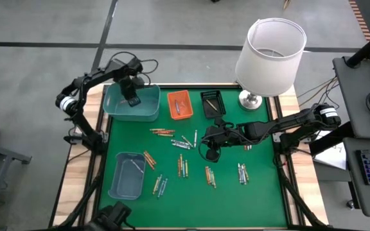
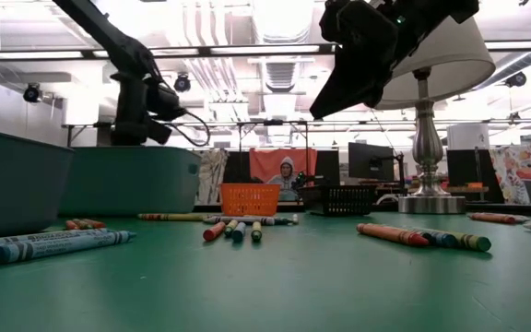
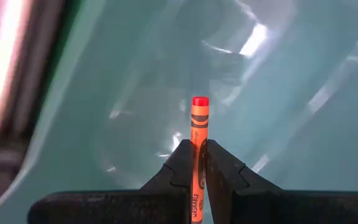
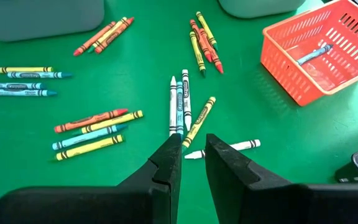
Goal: Sort crayons
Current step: Put the orange crayon into the green bin
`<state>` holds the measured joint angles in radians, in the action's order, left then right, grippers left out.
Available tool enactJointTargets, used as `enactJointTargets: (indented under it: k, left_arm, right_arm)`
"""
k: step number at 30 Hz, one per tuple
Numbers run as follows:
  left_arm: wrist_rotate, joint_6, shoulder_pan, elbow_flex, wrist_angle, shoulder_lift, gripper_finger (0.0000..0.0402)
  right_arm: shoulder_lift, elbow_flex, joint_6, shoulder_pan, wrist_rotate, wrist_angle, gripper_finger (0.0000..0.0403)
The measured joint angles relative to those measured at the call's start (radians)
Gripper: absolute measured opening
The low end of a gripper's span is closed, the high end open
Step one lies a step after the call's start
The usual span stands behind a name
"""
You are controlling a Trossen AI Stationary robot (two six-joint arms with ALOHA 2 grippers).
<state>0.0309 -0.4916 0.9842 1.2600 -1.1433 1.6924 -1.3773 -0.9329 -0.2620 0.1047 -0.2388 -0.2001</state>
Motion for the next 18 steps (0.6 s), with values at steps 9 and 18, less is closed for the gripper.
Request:
enactJointTargets:
  k: [9, 18]
  left_arm:
    - [-0.015, -0.251, -0.089, -0.004, 0.093, -0.004, 0.0000]
    - [-0.052, -0.282, -0.103, -0.026, 0.149, -0.004, 0.0000]
  right_arm:
    - [0.000, 0.005, 0.000, 0.000, 0.001, -0.001, 0.0063]
    - [0.000, 0.005, -0.015, 0.000, 0.001, 0.000, 0.0063]
